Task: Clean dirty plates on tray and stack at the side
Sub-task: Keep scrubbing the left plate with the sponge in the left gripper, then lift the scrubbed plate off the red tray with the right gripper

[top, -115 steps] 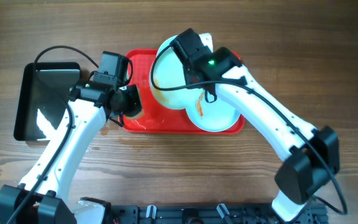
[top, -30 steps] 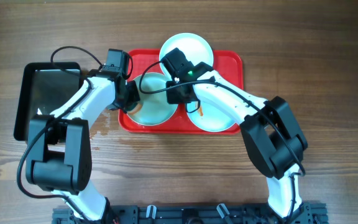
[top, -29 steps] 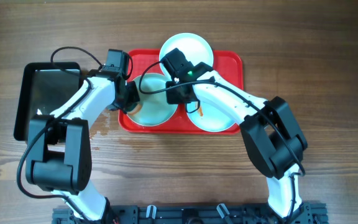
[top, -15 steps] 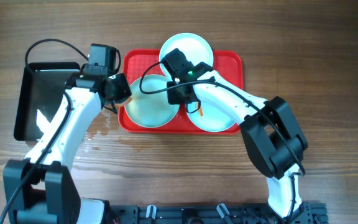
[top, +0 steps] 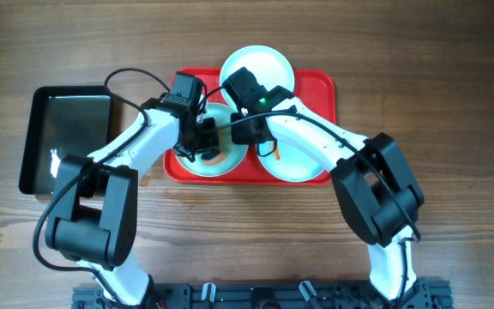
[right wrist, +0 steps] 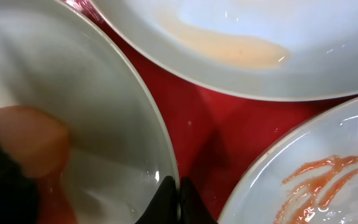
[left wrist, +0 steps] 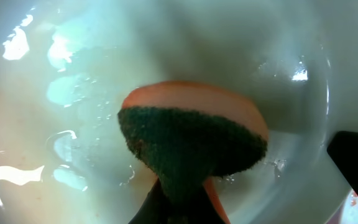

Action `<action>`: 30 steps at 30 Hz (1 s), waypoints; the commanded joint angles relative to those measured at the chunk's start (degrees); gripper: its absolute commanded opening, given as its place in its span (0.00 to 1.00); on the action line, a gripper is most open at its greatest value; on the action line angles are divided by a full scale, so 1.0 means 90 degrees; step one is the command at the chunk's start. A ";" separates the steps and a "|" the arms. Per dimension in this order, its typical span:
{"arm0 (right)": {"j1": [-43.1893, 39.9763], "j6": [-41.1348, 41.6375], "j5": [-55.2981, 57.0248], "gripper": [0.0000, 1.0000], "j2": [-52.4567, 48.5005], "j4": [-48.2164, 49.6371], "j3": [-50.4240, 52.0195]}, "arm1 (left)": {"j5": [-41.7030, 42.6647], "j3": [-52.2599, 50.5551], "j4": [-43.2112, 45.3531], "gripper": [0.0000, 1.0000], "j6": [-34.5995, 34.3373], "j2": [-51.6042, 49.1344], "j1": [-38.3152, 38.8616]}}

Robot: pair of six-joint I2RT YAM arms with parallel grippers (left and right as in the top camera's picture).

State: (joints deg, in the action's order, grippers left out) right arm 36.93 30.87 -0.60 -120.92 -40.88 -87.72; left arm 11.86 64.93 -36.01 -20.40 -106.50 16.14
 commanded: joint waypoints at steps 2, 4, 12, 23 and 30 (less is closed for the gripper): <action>-0.0061 0.0075 0.0104 0.04 -0.0070 -0.0029 0.0012 | -0.1304 -0.0022 -0.0359 0.04 0.0053 -0.0073 -0.0260; -0.0070 0.0075 0.0104 0.04 -0.0068 -0.0058 0.0012 | -0.2030 -0.0022 -0.0612 0.04 0.0051 -0.0073 -0.0447; -0.0063 0.0083 0.0104 0.04 -0.0068 -0.0029 0.0010 | -0.2662 0.0000 -0.0840 0.04 0.0029 0.0442 -0.0610; -0.0063 -0.0270 0.0187 0.04 0.0068 -0.0015 -0.0168 | -0.1207 0.0000 -0.0770 0.04 -0.0427 0.2076 -0.0576; -0.0063 -0.0651 0.1506 0.04 0.0882 -0.0707 -0.0746 | -0.0539 -0.0012 -0.0937 0.04 -0.0427 0.2069 -0.0576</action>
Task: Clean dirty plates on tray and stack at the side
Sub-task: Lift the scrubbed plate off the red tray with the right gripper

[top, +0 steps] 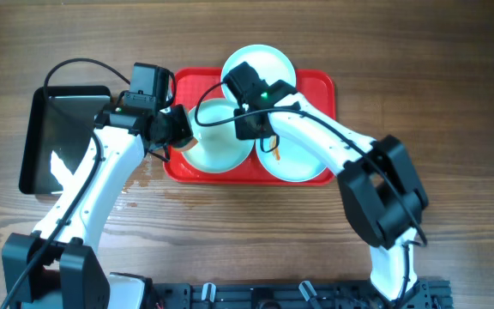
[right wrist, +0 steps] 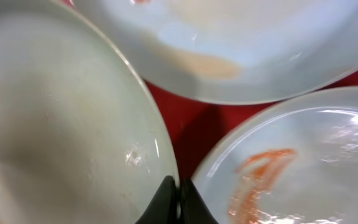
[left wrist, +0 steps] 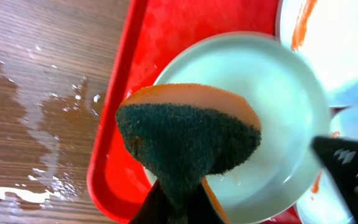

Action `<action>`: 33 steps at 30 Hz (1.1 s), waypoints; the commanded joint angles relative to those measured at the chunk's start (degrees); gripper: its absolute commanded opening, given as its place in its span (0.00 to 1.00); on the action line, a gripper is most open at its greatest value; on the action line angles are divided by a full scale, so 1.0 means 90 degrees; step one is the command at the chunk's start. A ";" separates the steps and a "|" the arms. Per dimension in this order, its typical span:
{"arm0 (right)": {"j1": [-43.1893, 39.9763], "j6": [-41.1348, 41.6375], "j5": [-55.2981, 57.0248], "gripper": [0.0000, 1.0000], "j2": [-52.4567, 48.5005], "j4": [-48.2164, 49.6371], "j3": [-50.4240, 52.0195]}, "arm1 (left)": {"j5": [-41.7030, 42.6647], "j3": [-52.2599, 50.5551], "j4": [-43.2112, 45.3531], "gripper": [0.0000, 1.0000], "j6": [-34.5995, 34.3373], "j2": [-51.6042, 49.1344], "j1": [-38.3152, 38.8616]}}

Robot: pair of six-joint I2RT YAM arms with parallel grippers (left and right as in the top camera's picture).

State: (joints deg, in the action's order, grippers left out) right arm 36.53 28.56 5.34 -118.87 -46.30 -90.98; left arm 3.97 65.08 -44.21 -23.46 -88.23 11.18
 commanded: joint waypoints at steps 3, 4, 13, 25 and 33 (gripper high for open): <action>-0.0012 -0.0821 0.1770 0.04 0.1141 -0.0216 -0.0393 | 0.0270 -0.0029 -0.0032 0.04 -0.0087 0.0034 -0.0024; -0.0005 -0.0855 0.2310 0.04 0.1321 -0.0335 -0.0393 | 0.0216 -0.0029 -0.0034 0.04 -0.0087 0.0027 -0.0024; 0.0818 -0.1855 0.5646 0.04 0.1768 -0.0644 -0.0391 | 0.0221 -0.0032 -0.0032 0.04 -0.0090 0.0012 -0.0024; 0.1756 -0.3339 0.8119 0.04 0.1761 0.0342 -0.0391 | 0.0221 -0.0032 -0.0032 0.04 -0.0090 0.0010 -0.0024; 0.1899 -0.3315 0.8140 0.04 0.1761 0.0459 -0.0384 | 0.0221 -0.0032 -0.0027 0.04 -0.0087 0.0010 -0.0024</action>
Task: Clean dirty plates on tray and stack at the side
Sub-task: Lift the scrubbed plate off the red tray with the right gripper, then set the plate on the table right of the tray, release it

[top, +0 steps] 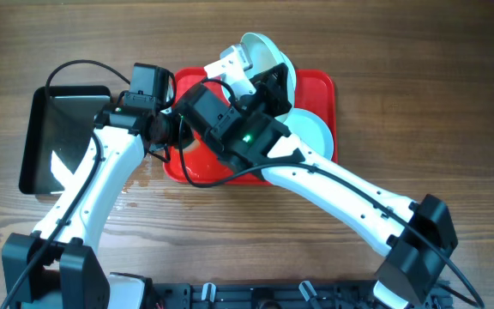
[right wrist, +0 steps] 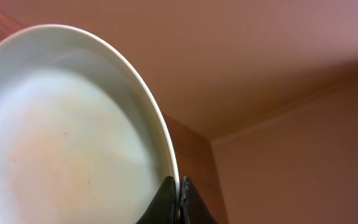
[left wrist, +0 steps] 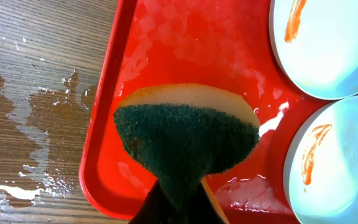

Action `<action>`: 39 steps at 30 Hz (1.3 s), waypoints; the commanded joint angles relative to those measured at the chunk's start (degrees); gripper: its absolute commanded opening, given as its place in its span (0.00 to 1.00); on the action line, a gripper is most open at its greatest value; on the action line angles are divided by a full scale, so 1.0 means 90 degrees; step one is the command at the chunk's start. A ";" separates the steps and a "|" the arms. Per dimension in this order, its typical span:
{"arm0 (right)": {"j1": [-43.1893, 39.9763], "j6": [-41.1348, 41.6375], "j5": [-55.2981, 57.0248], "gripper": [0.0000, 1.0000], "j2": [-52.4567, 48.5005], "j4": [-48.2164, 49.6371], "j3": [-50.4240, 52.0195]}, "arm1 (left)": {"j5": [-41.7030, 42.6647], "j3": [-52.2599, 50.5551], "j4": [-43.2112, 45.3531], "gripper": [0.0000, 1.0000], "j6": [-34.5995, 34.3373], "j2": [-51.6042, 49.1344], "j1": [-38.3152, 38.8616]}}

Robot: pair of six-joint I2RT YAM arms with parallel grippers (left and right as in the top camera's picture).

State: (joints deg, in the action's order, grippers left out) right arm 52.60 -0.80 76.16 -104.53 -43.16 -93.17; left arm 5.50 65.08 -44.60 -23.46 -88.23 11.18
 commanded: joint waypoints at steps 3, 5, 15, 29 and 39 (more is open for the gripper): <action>0.0170 -0.0056 0.0267 0.04 0.0168 0.0226 -0.0136 | 0.0051 -0.0036 0.0019 0.04 -0.0090 0.0010 -0.0022; 0.0172 0.0032 0.0165 0.04 0.0168 0.0219 -0.0136 | 0.0051 -0.0036 0.0019 0.04 -0.0090 0.0010 -0.0022; -0.0136 0.2098 -0.1931 0.04 0.0170 -0.0546 -0.0136 | 0.0051 -0.0041 0.0019 0.04 -0.0087 -0.0002 -0.0022; -0.5705 0.3750 -0.8133 0.04 0.0267 -0.1324 -0.0022 | 0.0053 -0.0041 0.0070 0.04 -0.0087 -0.0554 -0.0022; -0.7805 0.3087 -0.8102 0.04 0.0051 -0.0316 0.1328 | 0.0053 -0.0041 0.0243 0.04 -0.0087 -0.0622 -0.0017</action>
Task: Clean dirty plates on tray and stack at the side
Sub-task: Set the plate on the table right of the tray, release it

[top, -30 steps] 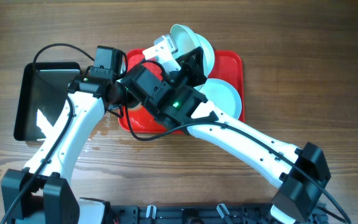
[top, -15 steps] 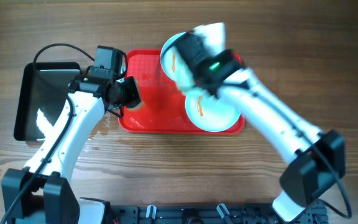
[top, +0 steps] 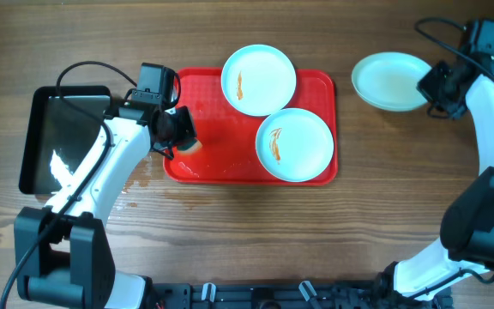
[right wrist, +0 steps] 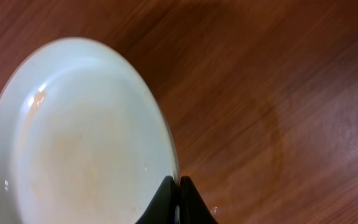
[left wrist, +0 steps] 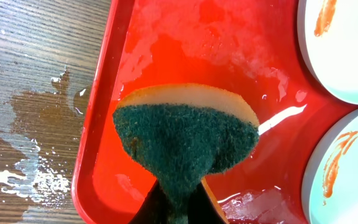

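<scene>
My right gripper is shut on the rim of a wiped white plate, which is over the bare table right of the red tray; in the right wrist view the plate fills the left. Two dirty plates streaked with red sauce stay on the tray: one at the back, one at the right. My left gripper is shut on a sponge, green scrub side up, above the tray's wet left part.
A black tray sits on the table at the far left. Water is spilled on the wood just left of the red tray. Wet patches glisten on the red tray floor.
My right gripper carried the wiped plate from high above the tray to the table at the right of the tray. My left gripper with the sponge stayed nearly in place over the tray's left part.
First my left gripper pressed the sponge into the left plate on the tray while my right gripper pinched that plate's rim. Then the sponge was off the plate. Then the plate was lifted clear of the tray, and now it is at the table's right side.
</scene>
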Action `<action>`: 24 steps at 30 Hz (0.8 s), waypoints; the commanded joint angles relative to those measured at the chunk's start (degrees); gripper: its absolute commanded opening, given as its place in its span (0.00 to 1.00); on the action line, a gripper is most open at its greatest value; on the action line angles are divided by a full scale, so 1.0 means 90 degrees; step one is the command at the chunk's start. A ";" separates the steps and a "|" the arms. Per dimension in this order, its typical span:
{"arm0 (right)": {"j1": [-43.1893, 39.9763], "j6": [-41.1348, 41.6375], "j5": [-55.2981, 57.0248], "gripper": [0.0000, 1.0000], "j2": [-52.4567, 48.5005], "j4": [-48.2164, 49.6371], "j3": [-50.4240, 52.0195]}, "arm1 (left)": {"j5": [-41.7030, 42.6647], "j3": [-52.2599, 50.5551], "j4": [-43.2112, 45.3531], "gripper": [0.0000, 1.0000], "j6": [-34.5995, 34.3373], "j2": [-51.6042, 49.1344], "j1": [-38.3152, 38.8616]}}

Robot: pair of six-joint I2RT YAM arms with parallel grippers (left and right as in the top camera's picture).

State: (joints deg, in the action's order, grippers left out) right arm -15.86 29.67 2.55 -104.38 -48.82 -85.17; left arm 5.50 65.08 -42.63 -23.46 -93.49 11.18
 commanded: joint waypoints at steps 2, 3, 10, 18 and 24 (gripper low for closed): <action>-0.0272 -0.0296 0.0546 0.04 0.0022 0.0420 0.0714 | 0.0053 -0.0041 0.0029 0.04 -0.0087 -0.0036 -0.0017; -0.0299 -0.0299 0.0784 0.04 0.0019 0.0476 0.0867 | 0.0053 -0.0041 0.0044 0.04 -0.0085 -0.0036 -0.0017; -0.0308 -0.0301 0.1052 0.04 0.0012 0.0345 0.1052 | 0.0053 -0.0041 0.0051 0.04 -0.0087 -0.0036 -0.0017; -0.0306 -0.1394 -0.0503 0.57 0.0015 0.0233 0.1049 | 0.0053 -0.0041 0.0073 0.04 -0.0087 -0.0041 -0.0017; 0.0141 -0.1860 -0.4095 0.55 0.0012 0.1202 0.1049 | 0.0053 -0.0041 0.0134 0.04 -0.0085 -0.0044 -0.0017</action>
State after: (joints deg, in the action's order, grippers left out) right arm -18.04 15.79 -14.09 -104.40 -42.30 -75.77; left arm 5.50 65.08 -41.91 -23.46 -93.49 11.18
